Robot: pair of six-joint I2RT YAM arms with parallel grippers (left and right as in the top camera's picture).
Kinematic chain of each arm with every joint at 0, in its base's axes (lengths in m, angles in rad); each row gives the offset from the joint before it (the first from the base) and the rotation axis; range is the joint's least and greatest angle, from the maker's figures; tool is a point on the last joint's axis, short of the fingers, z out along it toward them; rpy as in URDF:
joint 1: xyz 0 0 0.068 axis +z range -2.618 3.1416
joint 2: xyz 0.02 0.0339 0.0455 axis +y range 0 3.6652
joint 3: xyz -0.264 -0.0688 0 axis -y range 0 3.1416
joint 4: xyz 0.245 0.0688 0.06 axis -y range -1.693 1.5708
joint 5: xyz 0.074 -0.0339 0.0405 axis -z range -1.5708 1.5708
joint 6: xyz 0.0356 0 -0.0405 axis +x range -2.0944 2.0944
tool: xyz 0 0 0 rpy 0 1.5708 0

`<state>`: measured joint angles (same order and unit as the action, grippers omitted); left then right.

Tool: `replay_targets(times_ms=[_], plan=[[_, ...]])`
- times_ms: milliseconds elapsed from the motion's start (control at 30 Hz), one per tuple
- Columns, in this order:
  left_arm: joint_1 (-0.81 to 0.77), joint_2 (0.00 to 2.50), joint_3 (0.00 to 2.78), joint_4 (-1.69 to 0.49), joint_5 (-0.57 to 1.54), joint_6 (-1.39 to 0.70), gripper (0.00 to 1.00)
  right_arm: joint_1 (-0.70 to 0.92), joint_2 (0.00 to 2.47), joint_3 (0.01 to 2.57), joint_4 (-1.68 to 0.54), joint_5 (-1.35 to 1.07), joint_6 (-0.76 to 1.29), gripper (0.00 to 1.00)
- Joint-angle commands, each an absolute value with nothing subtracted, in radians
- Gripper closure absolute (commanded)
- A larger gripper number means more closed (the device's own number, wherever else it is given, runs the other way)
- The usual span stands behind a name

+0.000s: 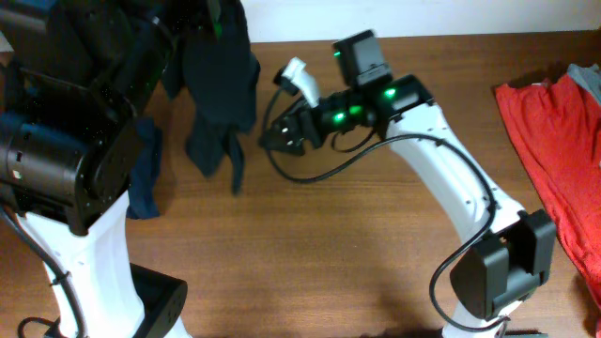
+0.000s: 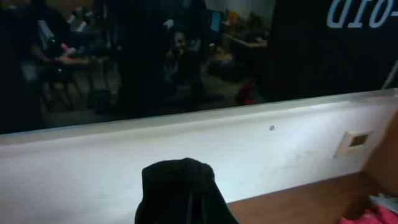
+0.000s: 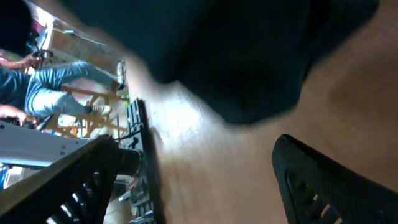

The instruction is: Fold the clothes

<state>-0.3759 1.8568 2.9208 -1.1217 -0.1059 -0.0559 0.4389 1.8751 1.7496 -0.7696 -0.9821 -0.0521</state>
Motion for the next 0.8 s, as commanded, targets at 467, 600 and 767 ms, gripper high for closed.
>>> replay_targets(times_ms=[467,600,767], plan=[[-0.38,1.748,2.928,-1.086,-0.236,-0.003,0.99,0.508,1.871,1.75,-0.824,-0.287,0.175,0.8],[-0.38,1.734,2.928,-1.087,-0.237,-0.003,1.0,0.471,1.871,1.75,-0.829,-0.208,0.212,0.85],[-0.38,1.735,2.927,-1.061,-0.28,-0.003,0.99,0.437,1.871,1.75,-0.827,-0.573,0.091,0.8]])
